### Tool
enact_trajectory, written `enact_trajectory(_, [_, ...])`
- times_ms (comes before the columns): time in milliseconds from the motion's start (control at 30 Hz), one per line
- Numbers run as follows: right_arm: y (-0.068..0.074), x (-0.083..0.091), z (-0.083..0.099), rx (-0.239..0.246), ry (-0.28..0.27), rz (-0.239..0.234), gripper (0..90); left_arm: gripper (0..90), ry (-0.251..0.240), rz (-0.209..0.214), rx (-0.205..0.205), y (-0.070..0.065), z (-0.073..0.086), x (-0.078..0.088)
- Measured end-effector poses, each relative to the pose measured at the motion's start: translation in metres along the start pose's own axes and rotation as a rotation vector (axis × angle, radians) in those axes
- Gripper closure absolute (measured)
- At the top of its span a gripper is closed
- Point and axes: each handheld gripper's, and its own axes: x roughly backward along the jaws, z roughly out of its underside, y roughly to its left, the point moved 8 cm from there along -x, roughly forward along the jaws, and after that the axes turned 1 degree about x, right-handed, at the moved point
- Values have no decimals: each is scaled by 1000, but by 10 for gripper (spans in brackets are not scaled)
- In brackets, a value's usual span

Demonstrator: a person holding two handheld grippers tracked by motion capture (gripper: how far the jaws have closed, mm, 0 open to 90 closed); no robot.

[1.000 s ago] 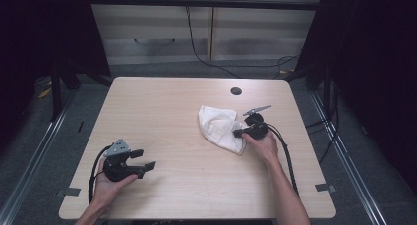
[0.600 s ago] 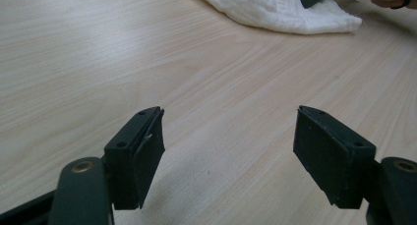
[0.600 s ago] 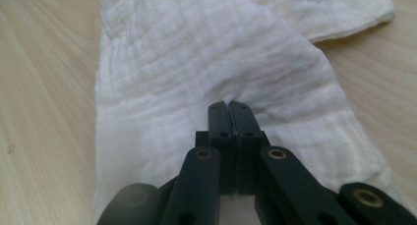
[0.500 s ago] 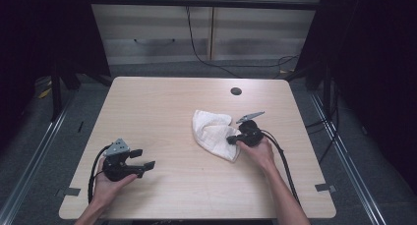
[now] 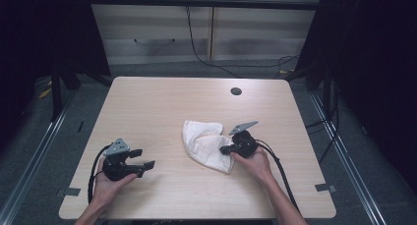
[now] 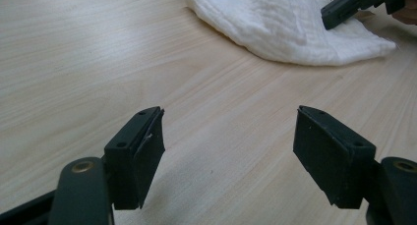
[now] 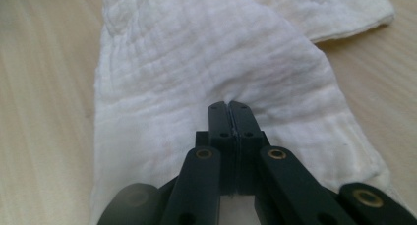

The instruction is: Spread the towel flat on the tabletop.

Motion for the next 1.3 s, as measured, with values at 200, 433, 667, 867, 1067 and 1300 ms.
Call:
enact_trajectory(200, [20, 3, 7, 38, 22, -27, 896, 273, 2, -3, -2, 1, 1, 1])
enact_trajectory(433, [42, 10, 20, 72, 35, -65, 895, 273, 3, -1, 1, 1, 1, 0])
enact_trajectory(667, [59, 16, 29, 122, 44, -71, 894, 273, 9, -2, 0, 1, 2, -1])
enact_trajectory(867, [60, 17, 31, 119, 17, -80, 802, 275, 8, -1, 0, 0, 2, 0])
enact_trajectory(1067, [52, 40, 17, 88, -55, -52, 710, 276, 3, -2, 4, 2, 2, 1])
enact_trajectory(1300, [15, 50, 15, 36, -48, 56, 639, 276, 16, -2, -3, 0, 3, -2])
